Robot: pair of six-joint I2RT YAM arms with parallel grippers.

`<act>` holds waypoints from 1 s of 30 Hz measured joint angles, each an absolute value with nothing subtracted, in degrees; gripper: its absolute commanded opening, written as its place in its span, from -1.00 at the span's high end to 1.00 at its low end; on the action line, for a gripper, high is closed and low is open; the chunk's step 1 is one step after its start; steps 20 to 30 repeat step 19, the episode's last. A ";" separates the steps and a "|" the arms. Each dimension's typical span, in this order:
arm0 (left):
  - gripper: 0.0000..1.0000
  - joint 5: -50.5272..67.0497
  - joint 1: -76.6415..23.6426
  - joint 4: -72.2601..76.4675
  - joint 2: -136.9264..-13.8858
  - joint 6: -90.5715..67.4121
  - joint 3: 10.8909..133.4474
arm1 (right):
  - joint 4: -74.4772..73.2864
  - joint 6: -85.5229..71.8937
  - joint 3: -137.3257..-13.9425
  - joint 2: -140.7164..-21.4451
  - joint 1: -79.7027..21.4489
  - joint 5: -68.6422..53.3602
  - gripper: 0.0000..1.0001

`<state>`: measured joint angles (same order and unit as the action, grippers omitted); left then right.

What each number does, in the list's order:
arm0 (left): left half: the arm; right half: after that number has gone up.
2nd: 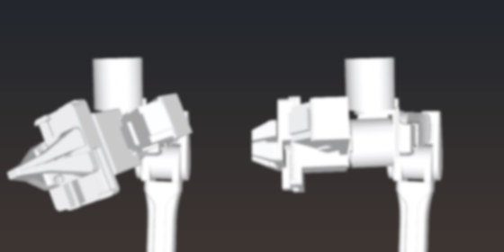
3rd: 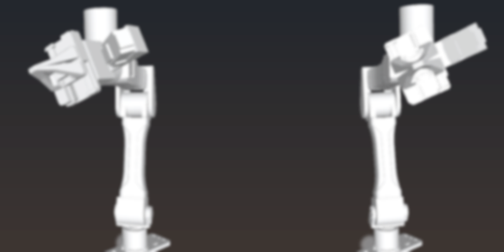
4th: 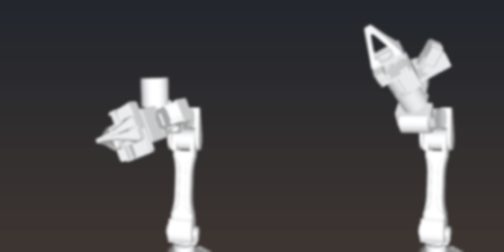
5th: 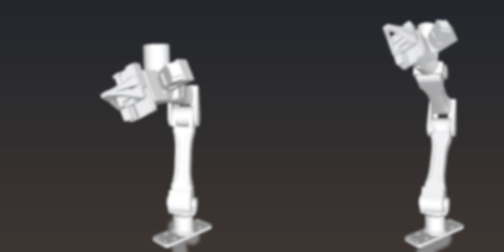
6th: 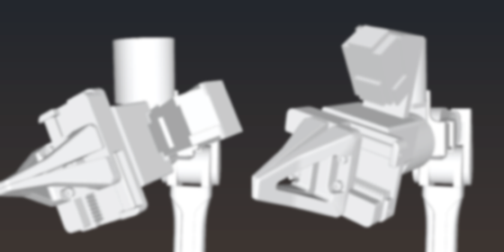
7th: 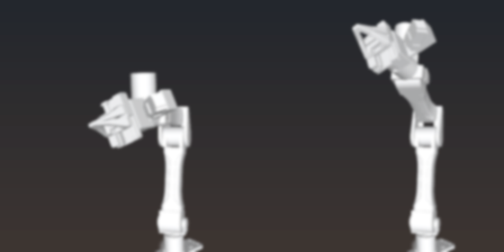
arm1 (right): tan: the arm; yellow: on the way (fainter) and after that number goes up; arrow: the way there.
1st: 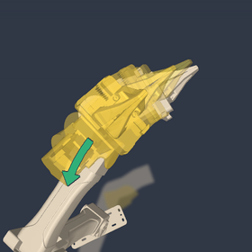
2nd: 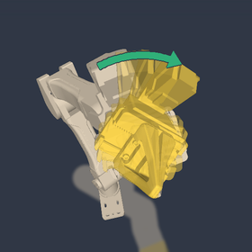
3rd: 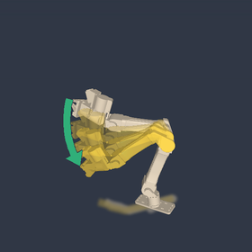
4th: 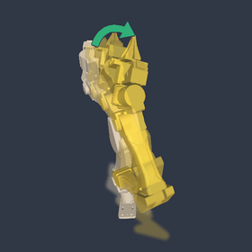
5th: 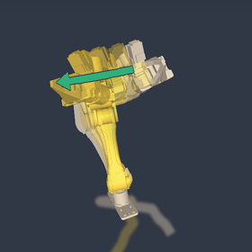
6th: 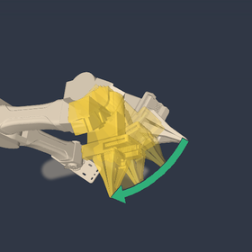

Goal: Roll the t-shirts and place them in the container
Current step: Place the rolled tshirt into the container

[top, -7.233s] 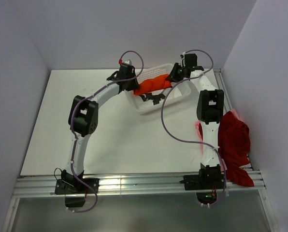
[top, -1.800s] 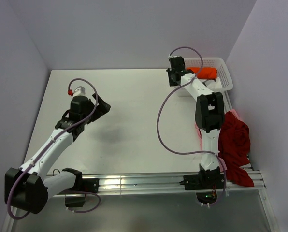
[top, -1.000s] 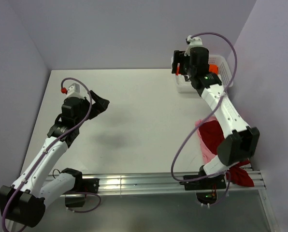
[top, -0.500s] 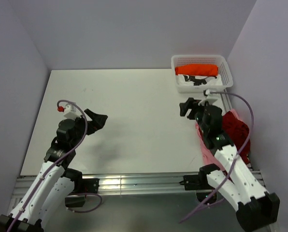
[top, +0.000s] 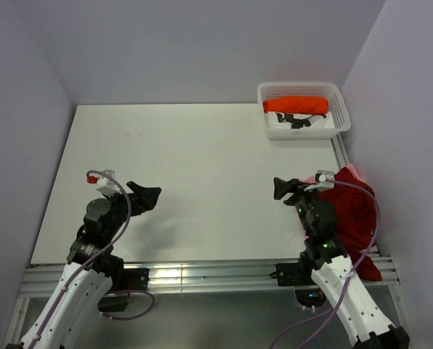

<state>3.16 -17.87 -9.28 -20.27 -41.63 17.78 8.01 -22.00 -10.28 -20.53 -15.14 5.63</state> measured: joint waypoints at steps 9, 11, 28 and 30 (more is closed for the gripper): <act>-0.97 4.60 -17.89 -6.72 -20.80 -41.06 15.09 | 9.89 -24.53 -6.61 -22.72 -15.14 6.98 -0.64; -0.96 4.91 -17.89 -6.59 -22.22 -41.01 14.92 | 9.85 -24.88 -6.63 -23.92 -15.14 7.38 -0.64; -0.96 5.26 -17.89 -6.37 -24.40 -40.99 14.90 | 9.89 -25.74 -6.63 -22.87 -15.16 8.01 -0.64; -0.96 5.26 -17.89 -6.37 -24.40 -40.99 14.90 | 9.89 -25.74 -6.63 -22.87 -15.16 8.01 -0.64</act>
